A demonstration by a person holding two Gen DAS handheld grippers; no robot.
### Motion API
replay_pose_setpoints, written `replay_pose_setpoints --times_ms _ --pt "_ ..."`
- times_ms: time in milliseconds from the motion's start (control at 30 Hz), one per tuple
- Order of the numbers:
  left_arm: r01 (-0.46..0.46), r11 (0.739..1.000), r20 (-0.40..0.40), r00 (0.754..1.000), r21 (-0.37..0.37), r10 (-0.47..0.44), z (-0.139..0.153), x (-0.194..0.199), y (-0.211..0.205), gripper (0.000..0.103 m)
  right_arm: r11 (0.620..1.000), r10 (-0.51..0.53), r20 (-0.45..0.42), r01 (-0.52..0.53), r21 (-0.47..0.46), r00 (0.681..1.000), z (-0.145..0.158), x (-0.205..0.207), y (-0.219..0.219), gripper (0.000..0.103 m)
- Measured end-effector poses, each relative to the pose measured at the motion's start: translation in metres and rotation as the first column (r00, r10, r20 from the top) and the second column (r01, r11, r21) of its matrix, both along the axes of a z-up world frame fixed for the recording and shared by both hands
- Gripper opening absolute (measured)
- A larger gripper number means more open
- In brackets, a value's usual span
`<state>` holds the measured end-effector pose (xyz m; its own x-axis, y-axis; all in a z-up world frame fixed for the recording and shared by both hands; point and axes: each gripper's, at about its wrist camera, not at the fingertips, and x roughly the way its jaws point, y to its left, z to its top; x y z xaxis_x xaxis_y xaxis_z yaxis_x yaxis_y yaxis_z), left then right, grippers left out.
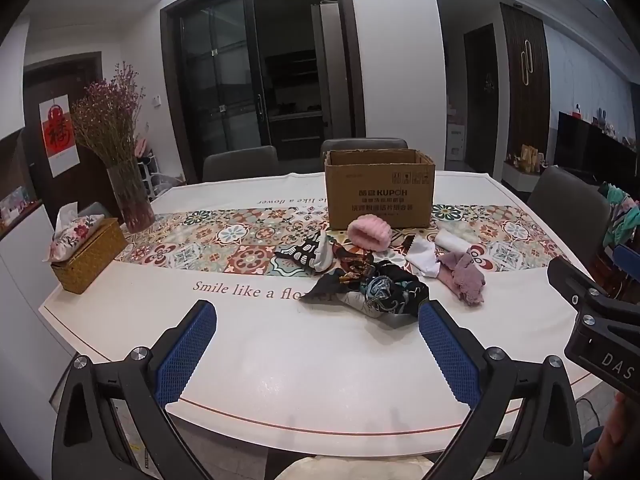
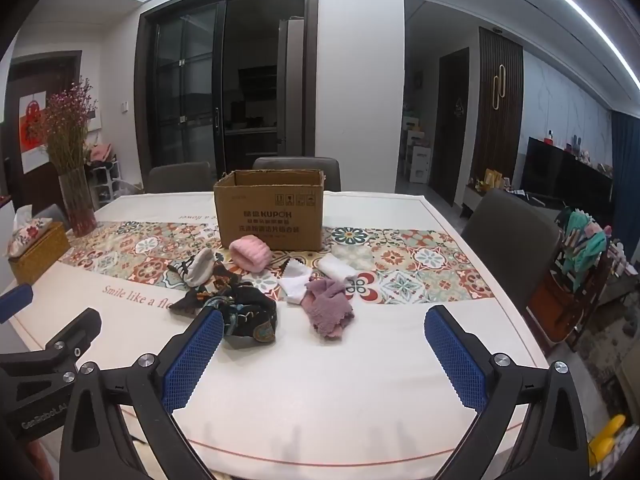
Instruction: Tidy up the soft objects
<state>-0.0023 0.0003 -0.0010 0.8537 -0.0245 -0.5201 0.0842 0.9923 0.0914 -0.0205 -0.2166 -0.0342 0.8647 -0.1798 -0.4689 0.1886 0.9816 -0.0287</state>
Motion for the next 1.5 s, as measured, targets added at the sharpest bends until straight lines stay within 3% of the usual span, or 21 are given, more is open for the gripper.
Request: replay_pose_setpoints --times_ms 1500 --pt "0.003 1.0 -0.001 1.0 0.0 -0.003 0.0019 -0.0007 -0.0008 0.103 1.0 0.0 -0.002 0.0 0.0 1.0 -0.0012 0.0003 -0.0012 0.102"
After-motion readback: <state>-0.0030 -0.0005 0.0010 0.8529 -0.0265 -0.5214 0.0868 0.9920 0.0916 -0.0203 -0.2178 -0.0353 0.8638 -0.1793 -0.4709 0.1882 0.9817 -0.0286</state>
